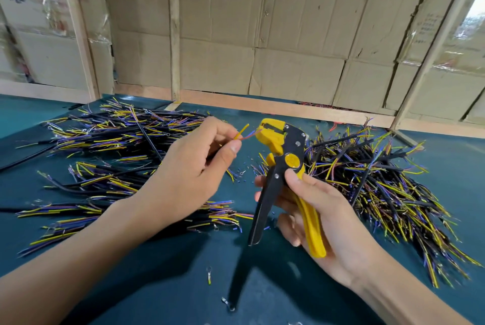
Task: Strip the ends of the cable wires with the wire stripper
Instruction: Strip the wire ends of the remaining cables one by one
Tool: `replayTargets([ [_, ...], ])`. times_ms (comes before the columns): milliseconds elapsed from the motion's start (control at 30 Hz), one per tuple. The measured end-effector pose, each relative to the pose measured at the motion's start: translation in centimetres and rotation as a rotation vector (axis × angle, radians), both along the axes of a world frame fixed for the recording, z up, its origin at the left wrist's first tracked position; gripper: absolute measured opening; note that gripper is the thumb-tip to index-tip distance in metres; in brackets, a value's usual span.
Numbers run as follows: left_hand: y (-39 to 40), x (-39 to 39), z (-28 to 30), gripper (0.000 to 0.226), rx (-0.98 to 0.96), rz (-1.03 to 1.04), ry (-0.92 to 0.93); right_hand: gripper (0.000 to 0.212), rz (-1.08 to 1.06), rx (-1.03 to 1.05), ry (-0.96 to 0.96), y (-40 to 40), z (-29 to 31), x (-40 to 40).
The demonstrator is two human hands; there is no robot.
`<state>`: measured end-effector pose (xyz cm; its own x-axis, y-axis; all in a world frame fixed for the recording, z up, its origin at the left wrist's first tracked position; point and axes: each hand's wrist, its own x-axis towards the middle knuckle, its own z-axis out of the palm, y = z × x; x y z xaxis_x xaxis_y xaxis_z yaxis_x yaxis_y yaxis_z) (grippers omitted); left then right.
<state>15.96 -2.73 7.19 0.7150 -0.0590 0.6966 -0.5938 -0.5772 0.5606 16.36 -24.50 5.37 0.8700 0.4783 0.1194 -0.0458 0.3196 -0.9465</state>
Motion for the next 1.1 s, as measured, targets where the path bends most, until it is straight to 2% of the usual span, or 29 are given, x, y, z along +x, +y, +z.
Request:
replayTargets([
  [67,-0.2,0.0,-0.1,0.005,-0.032,0.011,0.003,0.025,0.026,0.066,0.023,0.4,-0.1,-0.1],
  [167,-0.4,0.0,-0.1,0.015,-0.063,0.007,0.030,0.013,0.141,0.210,0.124,0.5,0.0,-0.3],
  [267,-0.3,0.0,0.0,0.016,-0.052,0.030,0.017,0.030,0.259,0.272,0.161,0.1,0.2,-0.3],
  [400,0.0,0.0,0.4,0.015,-0.045,0.066,-0.032,0.032,0.313,0.187,0.135,-0.2,0.7,-0.3],
  [633,0.7,-0.3,0.6,0.013,0.109,0.113,-0.069,0.033,0.319,0.050,0.132,0.2,0.6,-0.5],
  [833,0.9,-0.1,0.4,0.010,0.181,0.126,-0.104,0.033,0.323,0.039,0.113,0.3,0.3,-0.5],
  [967,0.8,-0.1,0.4,0.010,0.185,0.125,-0.094,0.043,0.331,0.082,0.114,0.4,0.1,-0.6],
  [1100,0.9,0.0,0.4,0.010,0.162,0.109,-0.071,0.040,0.322,0.120,0.102,0.6,-0.1,-0.7],
])
